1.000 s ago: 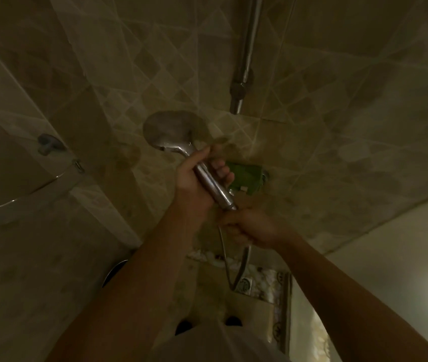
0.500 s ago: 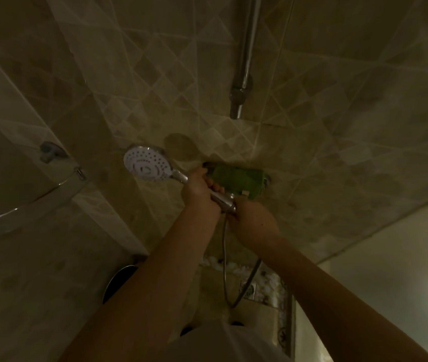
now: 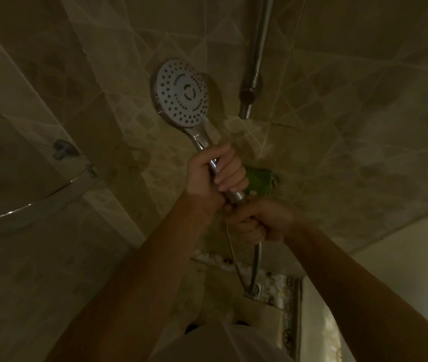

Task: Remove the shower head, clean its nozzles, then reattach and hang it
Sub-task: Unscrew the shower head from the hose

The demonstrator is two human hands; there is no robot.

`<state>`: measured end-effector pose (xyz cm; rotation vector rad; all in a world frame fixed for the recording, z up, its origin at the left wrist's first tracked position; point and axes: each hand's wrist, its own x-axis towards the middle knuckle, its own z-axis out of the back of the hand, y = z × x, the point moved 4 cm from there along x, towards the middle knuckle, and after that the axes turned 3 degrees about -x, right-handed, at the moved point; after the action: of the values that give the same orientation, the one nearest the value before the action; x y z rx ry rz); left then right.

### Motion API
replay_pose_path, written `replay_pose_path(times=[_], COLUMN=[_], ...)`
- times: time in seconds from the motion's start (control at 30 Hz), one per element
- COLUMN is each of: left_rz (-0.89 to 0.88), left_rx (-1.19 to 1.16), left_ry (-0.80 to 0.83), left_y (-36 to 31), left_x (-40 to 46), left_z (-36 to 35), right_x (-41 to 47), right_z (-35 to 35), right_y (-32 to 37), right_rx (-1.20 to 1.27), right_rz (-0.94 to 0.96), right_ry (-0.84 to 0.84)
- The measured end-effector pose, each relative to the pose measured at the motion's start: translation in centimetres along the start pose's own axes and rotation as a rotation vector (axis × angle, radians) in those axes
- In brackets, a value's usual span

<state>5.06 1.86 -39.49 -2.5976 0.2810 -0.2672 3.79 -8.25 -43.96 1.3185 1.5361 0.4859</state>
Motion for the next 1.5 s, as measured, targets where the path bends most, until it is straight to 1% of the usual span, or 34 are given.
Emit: replay_pose_path(times=[0.03, 0.07, 0.1, 0.13, 0.17, 0.2, 0.23, 0.27, 0.3, 0.33, 0.37, 0.43, 0.5, 0.57, 0.6, 0.63, 0.67, 0.7, 0.73, 0.8, 0.87, 0.9, 0.93, 0.97, 1.03, 1.13, 1.23, 1.33, 1.37, 1.4, 1.5], left_rz=[0.009, 0.002, -0.018, -0.045, -0.079, -0.118, -0.156, -0.184, -0.198, -0.201, -0.197, -0.180, -0.162, -0.127, -0.107, -0.093, -0.087, -0.088, -0.103, -0.163, -0.242, -0.285, -0.326, -0.361, -0.399, -0.422, -0.417, -0.355, -0.333, -0.315, -0.286], left_rx=[0.016, 0.047, 0.085, 0.115, 0.117, 0.087, 0.038, -0.007, -0.038, -0.046, -0.044, -0.048, -0.063, -0.059, -0.047, -0.037, -0.030, -0.017, 0.009, 0.044, 0.009, -0.009, -0.014, -0.006, 0.051, 0.221, 0.334, 0.346, 0.340, 0.333, 0.329], left_ry=[-0.016, -0.089, -0.216, -0.384, -0.565, -0.727, -0.843, -0.908, -0.929, -0.919, -0.885, -0.760, -0.591, -0.421, -0.349, -0.300, -0.291, -0.327, -0.408, -0.632, -0.838, -0.914, -0.966, -0.997, -1.005, -0.956, -0.926, -0.940, -0.944, -0.945, -0.952], left_y=[0.0, 0.0, 0.1, 0.1, 0.2, 0.4, 0.6, 0.9, 1.1, 1.2, 1.3, 1.4, 1.3, 1.1, 1.0, 0.9, 0.9, 0.8, 0.8, 0.9, 1.1, 1.1, 0.9, 0.6, -0.4, -1.5, -1.4, -0.1, 0.5, 1.1, 2.4], left_x=[0.0, 0.1, 0.3, 0.4, 0.5, 0.5, 0.4, 0.3, 0.2, 0.1, 0.0, -0.1, -0.2, -0.4, -0.6, -0.7, -0.6, -0.4, -0.2, 0.1, 0.1, -0.1, -0.3, -0.6, -1.3, -2.3, -3.1, -3.5, -3.6, -3.7, -3.9], left_z=[0.0, 0.4, 0.8, 1.3, 2.0, 2.7, 3.3, 3.6, 3.8, 3.9, 3.9, 3.6, 3.2, 2.6, 2.2, 1.8, 1.6, 1.5, 1.7, 2.0, 2.4, 2.7, 2.9, 3.2, 3.6, 3.9, 3.9, 4.2, 4.4, 4.6, 5.1], right_x=[0.1, 0.3, 0.6, 0.8, 0.8, 0.7, 0.8, 0.9, 1.0, 0.9, 0.9, 0.7, 0.4, 0.1, -0.1, -0.4, -0.4, -0.3, -0.2, -0.2, -0.1, -0.1, -0.3, -0.5, -1.0, -1.8, -2.7, -3.4, -3.6, -3.7, -3.8], right_z=[0.0, 0.2, 0.7, 1.3, 1.8, 2.2, 2.5, 2.7, 3.0, 3.3, 3.6, 3.9, 3.5, 2.2, 1.6, 1.0, 0.9, 1.0, 1.3, 1.8, 2.1, 2.2, 2.5, 3.0, 4.3, 6.6, 9.1, 10.6, 10.9, 11.2, 11.5], right_y=[-0.1, -0.1, -0.1, 0.1, 0.3, 0.5, 0.6, 0.6, 0.5, 0.4, 0.3, 0.1, -0.1, -0.3, -0.2, 0.0, 0.2, 0.3, 0.5, 0.9, 0.8, 0.5, 0.2, -0.2, -0.8, -2.3, -4.9, -8.5, -9.5, -10.2, -11.1], right_rx=[-0.032, -0.080, -0.151, -0.271, -0.435, -0.629, -0.806, -0.948, -1.022, -1.009, -0.922, -0.657, -0.421, -0.235, -0.183, -0.166, -0.173, -0.218, -0.321, -0.651, -0.999, -1.143, -1.233, -1.263, -1.215, -1.028, -0.657, -0.173, -0.074, -0.046, -0.261], right_rz=[-0.006, 0.005, 0.027, 0.058, 0.098, 0.133, 0.157, 0.162, 0.160, 0.158, 0.157, 0.142, 0.111, 0.072, 0.057, 0.054, 0.055, 0.066, 0.088, 0.158, 0.205, 0.197, 0.187, 0.178, 0.140, 0.063, -0.037, -0.205, -0.255, -0.307, -0.450], right_ry=[-0.033, -0.123, -0.275, -0.471, -0.665, -0.822, -0.932, -1.004, -1.038, -1.034, -0.993, -0.860, -0.683, -0.421, -0.309, -0.250, -0.262, -0.342, -0.475, -0.804, -1.046, -1.120, -1.170, -1.201, -1.201, -1.128, -1.064, -0.994, -0.972, -0.951, -0.886])
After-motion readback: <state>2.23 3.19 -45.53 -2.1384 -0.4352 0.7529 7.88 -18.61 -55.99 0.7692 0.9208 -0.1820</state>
